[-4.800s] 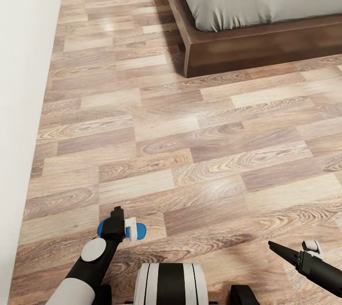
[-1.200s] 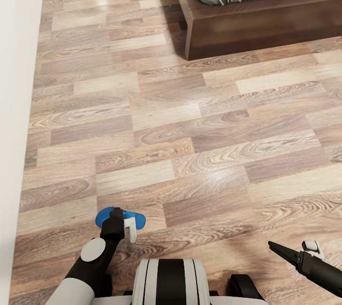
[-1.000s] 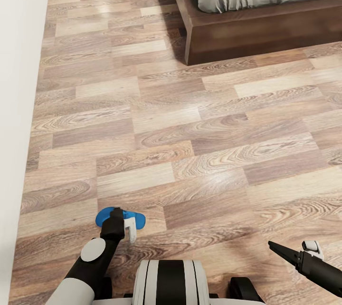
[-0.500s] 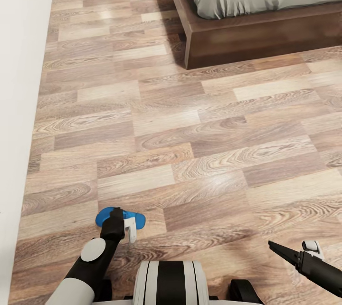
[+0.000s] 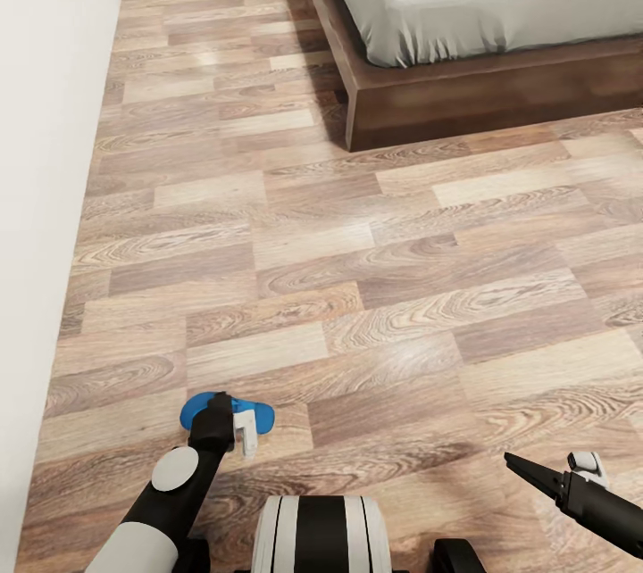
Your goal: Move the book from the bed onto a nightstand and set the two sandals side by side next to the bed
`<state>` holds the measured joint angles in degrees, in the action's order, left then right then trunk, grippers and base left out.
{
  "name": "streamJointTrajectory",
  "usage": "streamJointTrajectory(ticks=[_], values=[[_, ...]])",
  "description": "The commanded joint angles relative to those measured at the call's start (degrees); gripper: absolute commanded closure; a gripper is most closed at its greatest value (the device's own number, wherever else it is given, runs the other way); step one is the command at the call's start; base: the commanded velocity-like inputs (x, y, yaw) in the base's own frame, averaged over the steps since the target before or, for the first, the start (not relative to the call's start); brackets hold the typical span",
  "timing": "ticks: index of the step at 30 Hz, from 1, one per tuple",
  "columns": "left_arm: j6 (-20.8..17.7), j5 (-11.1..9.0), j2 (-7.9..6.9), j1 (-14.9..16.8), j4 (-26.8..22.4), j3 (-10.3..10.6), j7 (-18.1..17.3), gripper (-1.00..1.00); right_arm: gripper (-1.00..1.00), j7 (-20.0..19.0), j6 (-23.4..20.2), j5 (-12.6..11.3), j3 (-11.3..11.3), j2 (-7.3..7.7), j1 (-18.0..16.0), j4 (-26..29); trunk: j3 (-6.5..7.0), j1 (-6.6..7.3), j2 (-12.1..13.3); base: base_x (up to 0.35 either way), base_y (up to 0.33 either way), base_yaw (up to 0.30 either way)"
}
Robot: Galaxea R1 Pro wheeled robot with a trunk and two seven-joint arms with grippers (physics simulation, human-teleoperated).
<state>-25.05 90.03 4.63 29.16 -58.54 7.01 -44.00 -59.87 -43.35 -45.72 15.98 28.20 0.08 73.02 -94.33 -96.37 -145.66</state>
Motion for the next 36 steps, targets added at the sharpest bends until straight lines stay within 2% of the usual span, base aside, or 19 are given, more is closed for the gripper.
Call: streamJointTrajectory(ticks=[1, 2, 4, 6, 13, 21, 26, 28, 29, 33, 34, 36], values=[[-0.3, 0.2, 0.01, 0.0, -0.2, 0.1, -1.9, 1.0, -1.0, 0.0, -0.3, -0.2, 0.0, 0.01, 0.0, 0.0, 0.2, 0.03, 0.0, 0.0, 0.0, 0.0], [-0.3, 0.2, -0.01, 0.0, -0.4, 0.1, -2.8, 1.0, -1.0, 0.0, -0.3, -0.2, 0.0, 0.01, 0.0, 0.0, 0.42, 0.06, 0.0, 0.0, 0.0, 0.0], [-0.3, 0.2, 0.02, 0.0, -2.6, 0.1, -6.9, 1.0, -1.0, 0.0, -0.3, -0.2, 0.0, 0.01, 0.0, 0.0, 0.42, 0.06, 0.0, 0.0, 0.0, 0.0], [-0.3, 0.2, 0.02, 0.0, -3.8, 0.1, -8.7, 1.0, -1.0, 0.0, -0.3, -0.2, 0.0, 0.01, 0.1, 0.0, 0.42, 0.06, 0.0, 0.0, 0.0, 0.0], [-0.3, 0.2, 0.03, 0.0, -4.8, 0.1, -9.8, 1.0, -1.0, 0.0, -0.3, -0.2, 0.0, 0.01, 0.0, 0.0, 0.42, 0.06, 0.0, 0.0, 0.0, 0.0], [-0.3, 0.2, 0.03, 0.0, -6.8, 0.0, -10.3, 1.0, -1.0, 0.0, -0.3, -0.2, 0.0, 0.01, 0.1, 0.0, 2.19, 0.26, 0.1, 0.0, 0.0, 0.0], [-0.4, -0.1, 0.03, 0.0, -9.8, 0.0, -14.5, 1.0, -1.0, 0.0, -0.3, -0.2, 0.0, 0.01, 0.1, 0.0, 3.3, 0.39, 0.2, 0.0, 0.0, 0.0], [-0.4, -2.2, 0.0, 0.0, -13.6, -0.1, -17.6, 1.0, -1.0, 0.0, -0.3, -0.2, 0.0, 0.01, 0.1, 0.0, 3.74, 0.44, 0.2, 0.0, 0.0, 0.0], [-0.4, -4.8, -0.07, 0.0, -15.2, -0.1, -19.4, 1.0, -1.0, 0.0, -0.3, -0.2, 0.0, 0.01, 0.1, 0.0, 3.97, 0.47, 0.2, 0.0, 0.0, 0.0], [-0.5, -11.6, -0.11, 0.0, -16.8, -0.3, -21.4, 1.0, -1.0, 0.0, -0.3, -0.2, 0.0, 0.01, 0.1, -0.1, 4.85, 0.57, 0.3, 0.0, 0.0, 0.0], [-0.6, -12.4, -0.12, 0.0, -17.0, -0.6, -21.5, 1.0, -1.0, 0.0, -0.3, -0.2, 0.0, 0.01, 0.0, -0.1, 5.07, 0.6, 0.3, 0.0, 0.0, 0.0], [-1.3, -16.7, -0.15, 0.0, -18.8, -3.5, -21.9, 1.0, -1.0, 0.0, -0.3, -0.2, 0.0, 0.01, 0.1, -0.1, 5.52, 0.65, 0.3, 0.0, 0.0, 0.0]])
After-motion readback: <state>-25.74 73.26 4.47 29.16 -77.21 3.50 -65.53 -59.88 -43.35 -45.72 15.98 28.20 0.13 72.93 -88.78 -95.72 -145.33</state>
